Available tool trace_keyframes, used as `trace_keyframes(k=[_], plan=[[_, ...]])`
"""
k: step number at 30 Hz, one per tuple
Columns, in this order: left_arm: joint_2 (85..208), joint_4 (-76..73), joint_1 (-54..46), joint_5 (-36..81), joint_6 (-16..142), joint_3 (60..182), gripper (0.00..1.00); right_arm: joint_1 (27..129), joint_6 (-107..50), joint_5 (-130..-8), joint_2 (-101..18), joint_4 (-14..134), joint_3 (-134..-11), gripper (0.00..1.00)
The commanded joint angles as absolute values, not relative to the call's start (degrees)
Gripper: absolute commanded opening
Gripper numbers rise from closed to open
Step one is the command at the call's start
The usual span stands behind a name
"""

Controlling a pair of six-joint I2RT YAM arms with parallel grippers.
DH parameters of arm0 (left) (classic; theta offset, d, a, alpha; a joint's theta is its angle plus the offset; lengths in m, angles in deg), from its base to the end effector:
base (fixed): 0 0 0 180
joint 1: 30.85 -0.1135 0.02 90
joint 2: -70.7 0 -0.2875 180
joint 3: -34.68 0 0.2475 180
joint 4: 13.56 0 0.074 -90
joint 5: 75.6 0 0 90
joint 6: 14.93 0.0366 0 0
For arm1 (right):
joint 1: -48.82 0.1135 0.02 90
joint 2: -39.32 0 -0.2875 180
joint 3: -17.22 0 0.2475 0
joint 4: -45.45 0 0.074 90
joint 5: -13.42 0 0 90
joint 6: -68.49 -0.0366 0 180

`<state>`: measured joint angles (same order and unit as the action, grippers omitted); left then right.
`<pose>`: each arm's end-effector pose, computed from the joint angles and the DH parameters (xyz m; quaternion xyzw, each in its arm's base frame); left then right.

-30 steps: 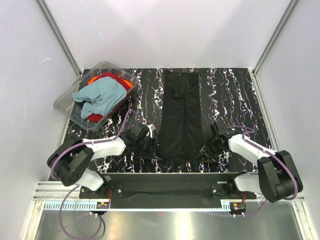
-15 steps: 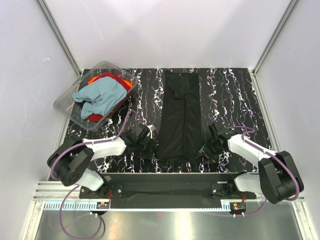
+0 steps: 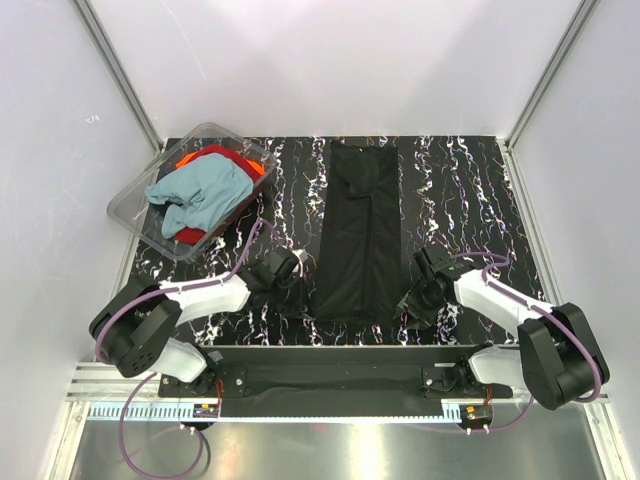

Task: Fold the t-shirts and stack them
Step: Fold the tshirt

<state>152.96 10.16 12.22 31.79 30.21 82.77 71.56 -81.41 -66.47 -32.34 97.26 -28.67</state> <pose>0.1707 -0.1746 0.1671 0.0270 0.9505 -0.2944 0.0959 0.1599 0.0740 0.1713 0.3065 0.9417 0.1369 0.0231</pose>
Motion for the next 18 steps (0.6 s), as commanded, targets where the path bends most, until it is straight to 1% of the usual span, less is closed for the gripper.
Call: trace_keyframes(k=[1,2,3,6,11,14,18], plan=[[150.4,10.3,12.5,30.7,30.7,84.0,0.12,72.7,-82.8,-69.4,-32.6,98.4,-30.4,0.45],[150.4,10.3,12.4,30.7,30.7,84.0,0.15,72.9,-82.9,-69.7,-32.6,98.4,-30.5,0.44],[150.4,10.3,12.4,30.9,30.6,84.1,0.26,73.2,-83.1,-69.8,-32.5,98.3,-30.5,0.43],[150.3,10.3,12.4,31.2,30.7,84.0,0.32,73.8,-83.3,-70.3,-32.2,98.2,-30.5,0.39],[150.2,10.4,12.4,30.4,30.8,83.8,0.34,74.6,-83.2,-70.7,-32.7,98.2,-30.7,0.36],[151.3,10.0,12.5,30.7,31.0,83.8,0.34,74.9,-83.6,-71.2,-32.8,98.2,-30.9,0.32],[152.5,9.3,12.4,31.7,31.3,84.0,0.32,75.4,-84.0,-71.3,-33.1,97.8,-30.9,0.21]])
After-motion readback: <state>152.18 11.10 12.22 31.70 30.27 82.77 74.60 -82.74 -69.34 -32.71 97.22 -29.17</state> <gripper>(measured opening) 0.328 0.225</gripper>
